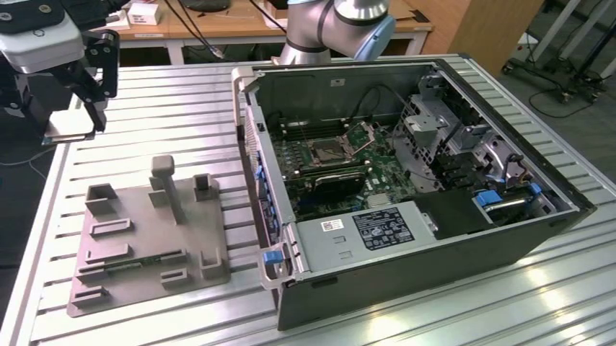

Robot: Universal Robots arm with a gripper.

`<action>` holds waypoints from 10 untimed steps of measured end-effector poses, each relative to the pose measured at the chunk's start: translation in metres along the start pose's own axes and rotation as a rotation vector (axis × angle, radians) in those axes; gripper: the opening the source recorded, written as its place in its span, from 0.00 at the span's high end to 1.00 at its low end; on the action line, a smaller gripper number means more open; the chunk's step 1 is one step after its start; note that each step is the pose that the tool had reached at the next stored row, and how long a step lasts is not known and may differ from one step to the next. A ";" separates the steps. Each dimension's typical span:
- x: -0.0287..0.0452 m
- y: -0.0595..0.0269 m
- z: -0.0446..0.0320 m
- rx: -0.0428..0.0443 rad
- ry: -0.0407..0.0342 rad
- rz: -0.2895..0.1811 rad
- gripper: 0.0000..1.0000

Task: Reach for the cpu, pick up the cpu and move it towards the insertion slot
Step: 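Pick up the cpu and move it towards the insertion slot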

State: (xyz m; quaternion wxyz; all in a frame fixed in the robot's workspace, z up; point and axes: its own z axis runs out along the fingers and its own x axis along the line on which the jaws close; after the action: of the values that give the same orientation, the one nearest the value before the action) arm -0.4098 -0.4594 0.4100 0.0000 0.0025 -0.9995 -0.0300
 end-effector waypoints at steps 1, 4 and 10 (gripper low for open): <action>-0.0003 0.0000 0.0000 0.0000 0.0000 0.000 0.45; -0.0015 0.0000 -0.0001 0.0001 0.0001 0.000 0.45; -0.0035 0.0000 -0.0001 0.0001 0.0001 0.000 0.45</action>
State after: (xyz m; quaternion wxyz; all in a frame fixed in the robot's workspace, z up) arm -0.4063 -0.4595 0.4101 0.0001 0.0025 -0.9995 -0.0300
